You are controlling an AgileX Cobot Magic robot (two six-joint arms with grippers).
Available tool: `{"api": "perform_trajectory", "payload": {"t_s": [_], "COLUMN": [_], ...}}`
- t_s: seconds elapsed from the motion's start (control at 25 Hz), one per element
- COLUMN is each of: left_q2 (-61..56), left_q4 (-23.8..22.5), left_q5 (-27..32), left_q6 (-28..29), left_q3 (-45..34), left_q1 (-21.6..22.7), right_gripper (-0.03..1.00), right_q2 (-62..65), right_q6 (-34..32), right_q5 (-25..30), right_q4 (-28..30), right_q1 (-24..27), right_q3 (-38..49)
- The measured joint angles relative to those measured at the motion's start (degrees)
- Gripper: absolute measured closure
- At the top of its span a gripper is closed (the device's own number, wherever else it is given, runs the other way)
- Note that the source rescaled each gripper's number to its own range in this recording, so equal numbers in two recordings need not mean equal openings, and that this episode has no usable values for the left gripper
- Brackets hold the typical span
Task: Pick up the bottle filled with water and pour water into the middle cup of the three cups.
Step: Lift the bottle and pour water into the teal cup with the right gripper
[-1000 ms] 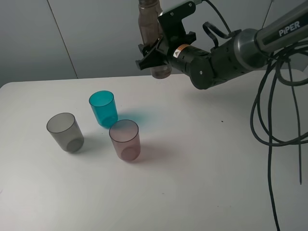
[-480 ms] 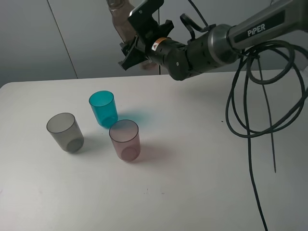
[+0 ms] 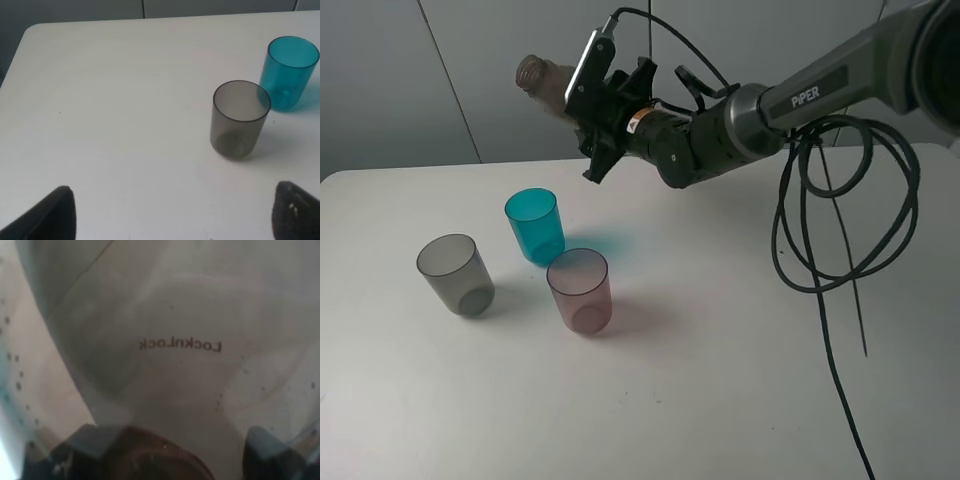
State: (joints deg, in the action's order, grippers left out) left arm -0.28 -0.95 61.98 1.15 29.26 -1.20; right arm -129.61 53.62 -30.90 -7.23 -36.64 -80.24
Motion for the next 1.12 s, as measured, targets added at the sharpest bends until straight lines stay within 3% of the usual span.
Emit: {"api": "perform_trajectory", "payload": {"t_s": [0.32, 0.76, 1.12], "left_q2": [0.00, 0.00, 0.00], "left_q4": [0.00, 0.00, 0.00], "left_q5": [0.00, 0.00, 0.00], "left_q6": [0.00, 0.00, 0.00], "left_q3": [0.00, 0.00, 0.00], "left_q1": [0.00, 0.00, 0.00], "right_gripper": [0.97, 0.97, 0.97], "right_q2": [-1.31, -1.44, -1.44], "right_q6": [17.05, 34.66, 42.35], "right_q5": [-0.04, -0.04, -0.24], "right_q4": [-5.81, -6.88, -6.88], "right_q1": [0.00, 0.00, 0.00], "right_q3": [0.00, 0.00, 0.00]}}
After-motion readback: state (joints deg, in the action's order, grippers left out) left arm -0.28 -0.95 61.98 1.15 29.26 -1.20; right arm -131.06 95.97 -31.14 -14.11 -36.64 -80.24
